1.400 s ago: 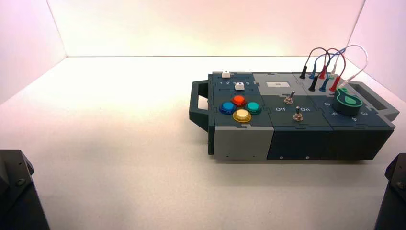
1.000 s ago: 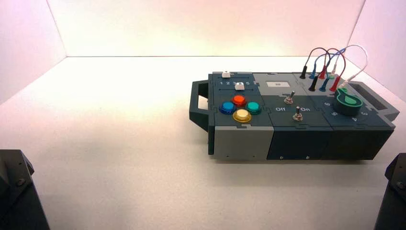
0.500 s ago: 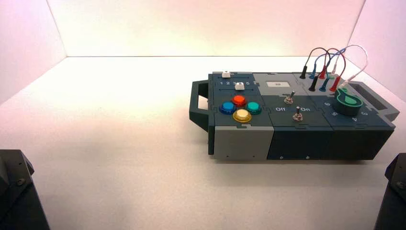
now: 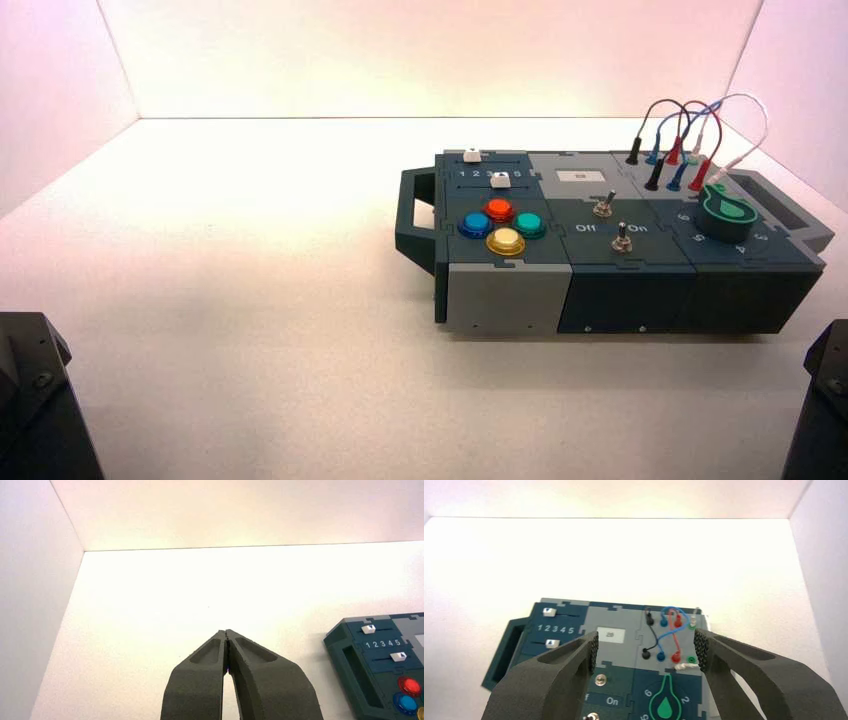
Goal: Open right gripper.
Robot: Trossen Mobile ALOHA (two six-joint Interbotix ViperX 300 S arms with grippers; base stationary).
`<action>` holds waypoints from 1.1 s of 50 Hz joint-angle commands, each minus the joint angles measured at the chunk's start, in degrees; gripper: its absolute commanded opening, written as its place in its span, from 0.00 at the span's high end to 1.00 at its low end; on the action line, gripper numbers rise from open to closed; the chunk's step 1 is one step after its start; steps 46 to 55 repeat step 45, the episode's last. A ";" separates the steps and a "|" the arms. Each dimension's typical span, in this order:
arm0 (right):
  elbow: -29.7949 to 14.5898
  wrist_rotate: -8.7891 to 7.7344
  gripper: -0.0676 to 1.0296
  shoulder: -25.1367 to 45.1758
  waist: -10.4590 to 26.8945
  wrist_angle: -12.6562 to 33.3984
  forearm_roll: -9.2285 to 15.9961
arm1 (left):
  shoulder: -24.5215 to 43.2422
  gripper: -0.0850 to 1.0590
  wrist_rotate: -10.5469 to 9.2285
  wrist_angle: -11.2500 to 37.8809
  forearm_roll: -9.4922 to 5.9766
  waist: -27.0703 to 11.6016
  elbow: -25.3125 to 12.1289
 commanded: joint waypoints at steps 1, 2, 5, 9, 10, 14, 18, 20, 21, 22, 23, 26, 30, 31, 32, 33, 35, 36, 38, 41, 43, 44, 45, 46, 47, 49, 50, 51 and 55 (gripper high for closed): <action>-2.11 0.00 0.04 0.70 0.18 -0.79 0.26 | 0.79 0.95 0.00 -0.26 -0.18 -0.18 -0.70; -2.11 0.00 0.04 0.70 0.18 -0.79 0.26 | 0.79 0.95 0.00 -0.26 -0.18 -0.09 -0.70; -2.02 0.09 0.04 0.79 0.18 -0.70 0.26 | 0.79 0.95 0.00 -0.26 -0.18 -0.09 -0.70; -2.02 0.09 0.04 0.88 0.18 -0.79 0.26 | 1.05 0.95 0.00 -0.26 -0.18 -0.09 -0.70; -2.02 0.09 0.04 0.88 0.09 -0.79 0.26 | 1.05 0.95 0.00 -0.26 -0.18 -0.09 -0.70; -2.02 0.09 0.04 1.05 0.18 -0.79 0.26 | 1.05 0.95 0.00 -0.26 -0.18 -0.09 -0.70; -1.93 0.09 0.04 1.58 0.09 -0.79 0.26 | 0.97 0.95 0.00 -0.26 -0.18 -0.18 -0.70; -1.93 0.09 0.04 1.85 0.18 -0.70 0.26 | 0.88 0.95 0.00 -0.26 -0.18 -0.09 -0.70; -1.93 0.09 0.04 2.02 0.18 -0.79 0.26 | 0.88 0.95 0.00 -0.26 -0.18 -0.18 -0.70; -1.93 0.09 0.04 2.20 0.09 -0.70 0.26 | 0.88 0.95 0.00 -0.26 -0.18 -0.09 -0.70; -1.93 0.09 0.04 2.37 0.18 -0.79 0.35 | 0.88 0.95 0.00 -0.26 -0.18 -0.09 -0.70; -2.02 0.09 0.04 2.81 0.18 -0.70 0.26 | 0.97 0.95 0.00 -0.26 -0.18 -0.09 -0.70; -2.11 0.09 0.04 3.34 0.18 -0.70 0.26 | 1.14 0.95 0.00 -0.26 -0.18 -0.09 -0.70; -2.11 0.09 0.04 3.43 0.18 -0.70 0.26 | 1.14 0.95 0.00 -0.26 -0.09 -0.09 -0.70; -2.11 0.09 0.04 3.52 0.09 -0.70 0.26 | 1.14 0.95 0.00 -0.26 -0.18 -0.18 -0.70; -2.11 0.09 0.04 3.52 0.18 -0.70 0.26 | 1.14 0.95 0.00 -0.26 -0.18 -0.09 -0.70; -2.11 0.09 0.04 3.60 0.18 -0.70 0.26 | 1.14 0.95 0.00 -0.26 -0.18 -0.09 -0.70; -2.11 0.09 0.04 3.52 0.18 -0.79 0.26 | 1.14 0.95 0.09 -0.26 -0.18 -0.09 -0.70; -2.11 0.09 0.04 3.60 0.18 -0.70 0.26 | 1.23 0.95 0.00 -0.26 -0.18 -0.09 -0.70; -2.11 0.09 0.04 3.52 0.18 -0.70 0.26 | 1.14 0.95 0.09 -0.26 -0.18 -0.09 -0.70; -2.11 0.09 0.04 3.52 0.18 -0.70 0.26 | 1.14 0.95 0.00 -0.26 -0.18 -0.09 -0.70; -2.11 0.09 0.04 3.52 0.18 -0.70 0.26 | 1.14 0.95 0.00 -0.26 -0.18 -0.18 -0.70; -2.11 0.09 0.04 3.52 0.18 -0.70 0.26 | 1.14 0.95 0.09 -0.26 -0.18 -0.18 -0.70; -2.11 0.09 0.04 3.52 0.18 -0.70 0.26 | 1.14 0.95 0.09 -0.26 -0.18 -0.18 -0.70; -2.11 0.09 0.04 3.52 0.18 -0.70 0.26 | 1.14 0.95 0.09 -0.26 -0.18 -0.18 -0.70; -2.11 0.09 0.04 3.52 0.18 -0.70 0.26 | 1.14 0.95 0.09 -0.26 -0.18 -0.18 -0.70; -2.11 0.09 0.04 3.52 0.18 -0.70 0.26 | 1.14 0.95 0.09 -0.26 -0.18 -0.18 -0.70; -2.11 0.09 0.04 3.52 0.18 -0.70 0.26 | 1.14 0.95 0.09 -0.26 -0.18 -0.18 -0.70; -2.11 0.09 0.04 3.52 0.18 -0.70 0.26 | 1.14 0.95 0.09 -0.26 -0.18 -0.18 -0.70</action>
